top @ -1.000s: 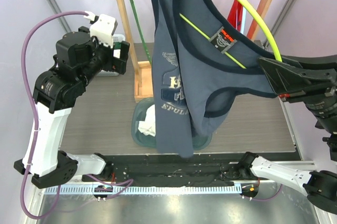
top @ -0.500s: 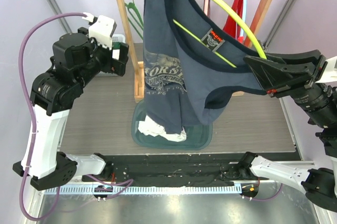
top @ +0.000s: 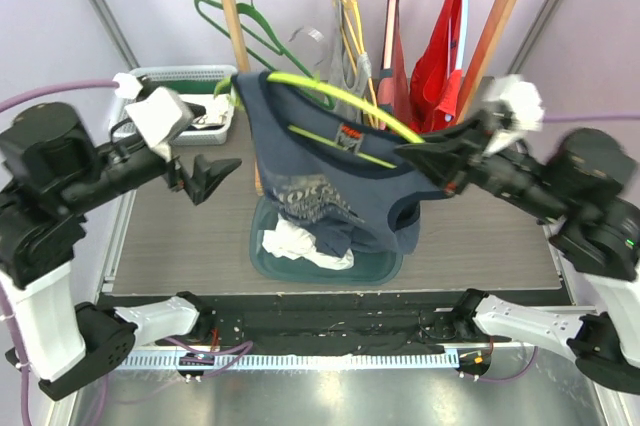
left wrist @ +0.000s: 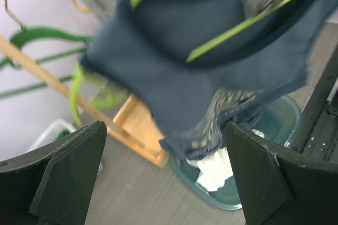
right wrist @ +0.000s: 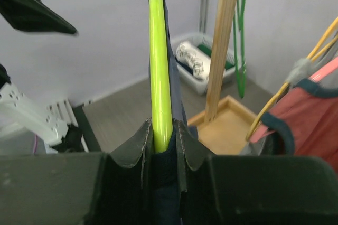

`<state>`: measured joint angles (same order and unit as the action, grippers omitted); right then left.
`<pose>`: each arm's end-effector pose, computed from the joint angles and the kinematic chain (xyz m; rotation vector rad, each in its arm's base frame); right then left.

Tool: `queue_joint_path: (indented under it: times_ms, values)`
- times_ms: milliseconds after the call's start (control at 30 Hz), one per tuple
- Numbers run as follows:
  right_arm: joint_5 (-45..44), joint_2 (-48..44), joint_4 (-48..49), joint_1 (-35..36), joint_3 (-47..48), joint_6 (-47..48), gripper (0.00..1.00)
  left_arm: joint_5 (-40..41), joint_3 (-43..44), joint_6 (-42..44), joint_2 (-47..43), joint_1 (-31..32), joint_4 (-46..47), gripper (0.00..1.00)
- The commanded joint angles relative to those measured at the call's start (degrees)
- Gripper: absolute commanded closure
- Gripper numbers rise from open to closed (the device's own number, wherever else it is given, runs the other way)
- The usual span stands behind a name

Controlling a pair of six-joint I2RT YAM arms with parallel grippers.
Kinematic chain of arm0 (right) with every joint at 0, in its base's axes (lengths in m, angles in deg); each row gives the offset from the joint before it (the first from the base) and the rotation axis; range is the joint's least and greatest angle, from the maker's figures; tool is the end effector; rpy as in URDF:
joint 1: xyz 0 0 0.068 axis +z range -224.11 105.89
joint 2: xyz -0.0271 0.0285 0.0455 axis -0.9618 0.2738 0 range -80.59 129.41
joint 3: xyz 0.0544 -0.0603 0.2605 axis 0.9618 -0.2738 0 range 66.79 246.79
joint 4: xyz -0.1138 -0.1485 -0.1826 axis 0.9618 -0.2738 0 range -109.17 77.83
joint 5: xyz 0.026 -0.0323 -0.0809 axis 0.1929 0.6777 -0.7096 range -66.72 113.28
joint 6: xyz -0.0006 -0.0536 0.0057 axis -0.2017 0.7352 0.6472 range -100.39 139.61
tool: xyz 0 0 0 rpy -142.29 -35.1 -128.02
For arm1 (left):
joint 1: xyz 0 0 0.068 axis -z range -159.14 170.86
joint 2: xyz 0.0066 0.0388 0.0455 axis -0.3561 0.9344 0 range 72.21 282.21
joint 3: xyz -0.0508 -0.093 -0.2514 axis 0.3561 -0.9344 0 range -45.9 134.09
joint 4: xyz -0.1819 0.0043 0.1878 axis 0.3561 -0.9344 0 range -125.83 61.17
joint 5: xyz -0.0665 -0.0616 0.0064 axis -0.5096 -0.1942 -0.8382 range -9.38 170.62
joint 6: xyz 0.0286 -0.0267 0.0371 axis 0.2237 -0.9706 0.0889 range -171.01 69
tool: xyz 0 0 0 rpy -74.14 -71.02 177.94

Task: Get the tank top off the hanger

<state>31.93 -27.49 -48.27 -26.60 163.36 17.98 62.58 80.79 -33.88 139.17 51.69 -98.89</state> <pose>0.0679 0.0820 0.5508 -0.6985 1.3215 0.8069 0.0753 -0.0578 0.5790 0.9219 1.5032 -0.4495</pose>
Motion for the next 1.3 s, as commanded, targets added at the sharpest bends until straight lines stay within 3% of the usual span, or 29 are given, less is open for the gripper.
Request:
queue_joint_path:
  times_ms: [0,167,367,767,833,867,900,1000,1267]
  values:
    - [4.9,3.9,-2.0,0.2,-0.6,2.7,0.99,-10.2,3.8,4.8,1.8,-0.2,-2.4,0.0]
    - [10.2,5.0,-3.6,0.3,-1.9,3.8,0.99,-12.3,2.6,10.5,3.3,-0.2,-3.0,0.0]
    - [13.4,3.5,-3.5,0.2,-2.6,4.3,0.99,-16.2,-6.3,18.5,3.7,-0.2,-6.4,0.0]
    - [15.5,-1.0,-1.4,0.2,-6.8,4.5,0.99,-18.3,-5.2,19.0,5.8,-0.2,-7.7,0.0]
    - [15.5,-1.2,-0.3,0.2,-7.8,4.4,0.99,-19.2,-4.2,18.9,6.6,-0.2,-8.1,0.06]
    - [15.6,-1.2,0.1,0.2,-8.2,4.4,0.99,-19.8,-3.7,19.0,7.0,-0.2,-8.6,0.12]
    - [15.5,-1.2,0.7,0.2,-8.7,4.1,0.99,-21.1,-3.2,18.9,7.2,-0.2,-8.9,0.24]
    - [15.0,-1.6,3.7,0.2,-10.8,3.6,0.99,-24.0,-1.4,18.5,8.3,-0.2,-10.4,0.39]
    - [12.5,-3.4,13.1,0.2,-14.9,2.9,0.99,-25.4,-1.6,18.7,9.2,-0.2,-12.3,0.46]
